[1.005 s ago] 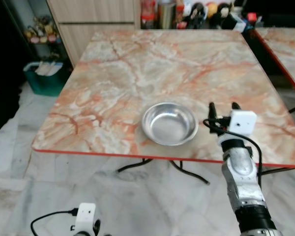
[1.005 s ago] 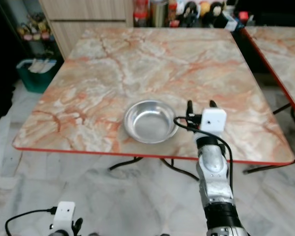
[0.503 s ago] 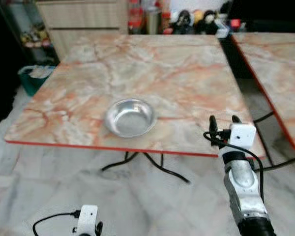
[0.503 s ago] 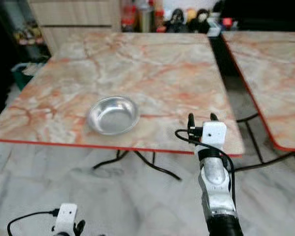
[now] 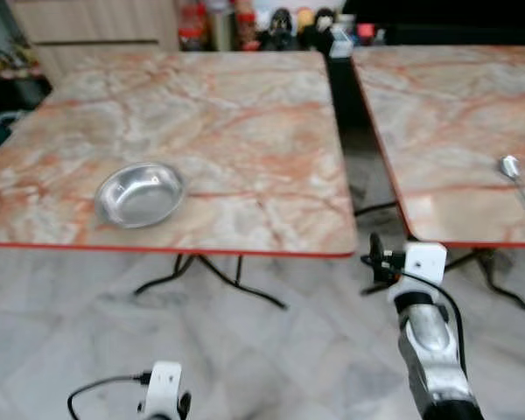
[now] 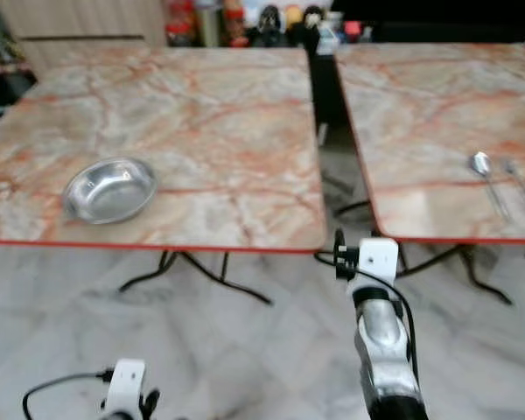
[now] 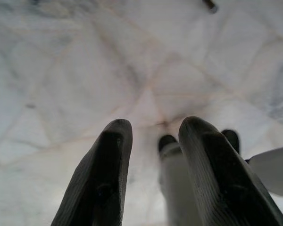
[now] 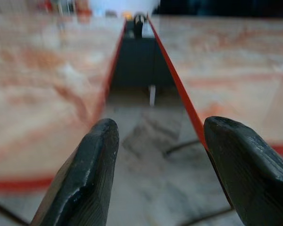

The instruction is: Setting the table

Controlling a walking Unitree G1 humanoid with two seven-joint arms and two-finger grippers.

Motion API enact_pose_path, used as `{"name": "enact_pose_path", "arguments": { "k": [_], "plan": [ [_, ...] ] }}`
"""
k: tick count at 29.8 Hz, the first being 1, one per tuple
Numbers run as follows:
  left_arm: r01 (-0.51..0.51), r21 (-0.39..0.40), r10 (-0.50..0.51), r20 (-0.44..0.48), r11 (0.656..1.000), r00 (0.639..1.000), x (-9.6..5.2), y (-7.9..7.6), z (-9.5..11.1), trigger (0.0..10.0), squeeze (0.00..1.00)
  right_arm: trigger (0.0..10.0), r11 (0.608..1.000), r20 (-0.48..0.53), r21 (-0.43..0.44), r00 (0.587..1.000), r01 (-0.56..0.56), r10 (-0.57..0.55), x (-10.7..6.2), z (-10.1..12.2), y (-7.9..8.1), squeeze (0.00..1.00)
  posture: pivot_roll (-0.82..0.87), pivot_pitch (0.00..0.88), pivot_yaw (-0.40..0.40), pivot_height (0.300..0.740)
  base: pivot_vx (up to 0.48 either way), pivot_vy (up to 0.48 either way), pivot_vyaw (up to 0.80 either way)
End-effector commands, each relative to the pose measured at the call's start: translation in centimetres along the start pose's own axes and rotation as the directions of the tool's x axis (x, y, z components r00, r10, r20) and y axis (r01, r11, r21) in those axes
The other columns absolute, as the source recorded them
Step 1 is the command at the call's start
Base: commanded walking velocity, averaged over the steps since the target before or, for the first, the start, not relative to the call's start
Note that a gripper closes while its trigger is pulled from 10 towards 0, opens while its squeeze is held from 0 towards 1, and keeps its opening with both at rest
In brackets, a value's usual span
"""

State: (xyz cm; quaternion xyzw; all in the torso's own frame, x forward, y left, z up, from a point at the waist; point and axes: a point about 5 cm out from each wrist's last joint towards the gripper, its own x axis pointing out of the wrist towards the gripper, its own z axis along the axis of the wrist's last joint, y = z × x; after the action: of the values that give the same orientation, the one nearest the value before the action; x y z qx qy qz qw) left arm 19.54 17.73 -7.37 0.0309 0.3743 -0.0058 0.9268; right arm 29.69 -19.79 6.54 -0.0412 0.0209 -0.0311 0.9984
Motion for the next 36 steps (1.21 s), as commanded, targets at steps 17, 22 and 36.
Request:
{"name": "enact_pose_path", "arguments": {
  "k": [17, 22, 36],
  "plan": [
    [-0.027, 0.008, 0.027, -0.058, 1.000, 0.998, -0.4, 1.1, -1.3, 10.0, 0.00, 10.0, 0.987, -0.501, 0.130, 0.854, -0.089, 0.143, -4.5, -10.1, 1.9, 0.00, -0.02, 0.155, 0.006, 0.740, 0.000, -0.307, 0.00],
    [-0.026, 0.035, 0.030, -0.118, 0.999, 0.993, -0.6, 0.9, -2.2, 10.0, 0.00, 10.0, 0.985, -0.617, 0.122, 0.768, -0.124, 0.172, -6.5, -12.1, 2.1, 0.00, -0.02, 0.151, 0.002, 0.740, 0.000, -0.250, 0.00],
    [-0.031, 0.015, 0.033, -0.160, 0.999, 0.987, -0.8, 1.0, -2.9, 10.0, 0.00, 10.0, 0.990, -0.738, 0.116, 0.660, -0.075, 0.137, -9.9, -14.6, 1.3, 0.00, -0.02, 0.126, -0.007, 0.740, 0.000, 0.000, 0.00]
  ]
}}
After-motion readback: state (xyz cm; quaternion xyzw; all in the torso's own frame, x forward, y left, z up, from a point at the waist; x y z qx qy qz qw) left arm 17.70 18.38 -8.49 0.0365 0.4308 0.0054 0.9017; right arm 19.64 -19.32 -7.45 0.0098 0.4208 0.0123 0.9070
